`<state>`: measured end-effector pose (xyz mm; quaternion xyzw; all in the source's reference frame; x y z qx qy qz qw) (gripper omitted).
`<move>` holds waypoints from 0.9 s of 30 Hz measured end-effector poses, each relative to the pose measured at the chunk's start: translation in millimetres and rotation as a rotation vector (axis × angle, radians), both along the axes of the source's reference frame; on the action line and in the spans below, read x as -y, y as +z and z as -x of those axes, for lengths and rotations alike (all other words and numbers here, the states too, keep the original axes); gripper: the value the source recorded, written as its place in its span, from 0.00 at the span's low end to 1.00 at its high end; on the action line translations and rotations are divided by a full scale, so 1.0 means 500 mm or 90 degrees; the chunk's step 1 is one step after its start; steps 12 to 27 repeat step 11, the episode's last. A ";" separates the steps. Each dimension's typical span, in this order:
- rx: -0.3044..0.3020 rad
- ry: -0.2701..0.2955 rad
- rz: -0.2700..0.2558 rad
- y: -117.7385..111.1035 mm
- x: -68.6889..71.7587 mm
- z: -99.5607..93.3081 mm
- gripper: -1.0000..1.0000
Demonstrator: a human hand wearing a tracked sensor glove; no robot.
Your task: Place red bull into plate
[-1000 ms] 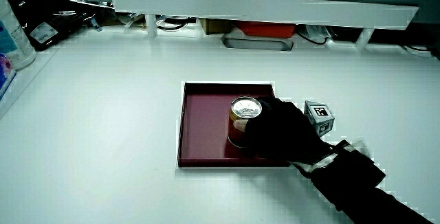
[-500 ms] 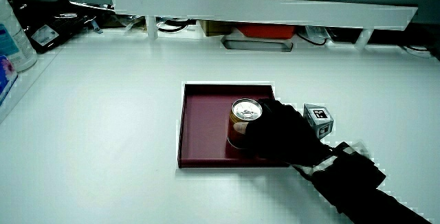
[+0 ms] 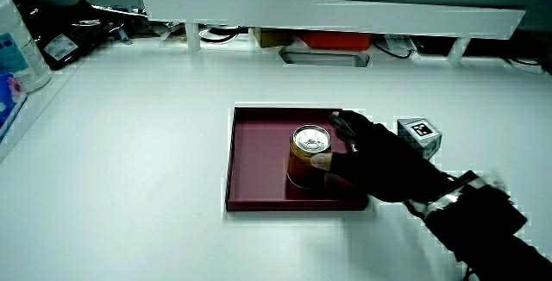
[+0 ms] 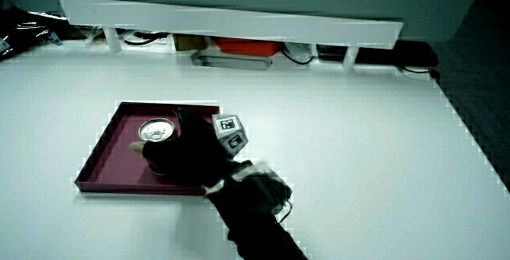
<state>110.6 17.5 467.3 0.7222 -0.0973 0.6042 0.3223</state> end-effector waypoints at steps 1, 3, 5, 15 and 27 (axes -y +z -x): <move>-0.021 -0.017 -0.030 0.000 -0.001 -0.014 0.00; -0.062 -0.050 -0.090 0.000 -0.002 -0.041 0.00; -0.036 -0.044 0.023 -0.061 -0.009 -0.046 0.00; -0.092 -0.076 0.029 -0.119 -0.015 -0.091 0.00; -0.092 -0.076 0.029 -0.119 -0.015 -0.091 0.00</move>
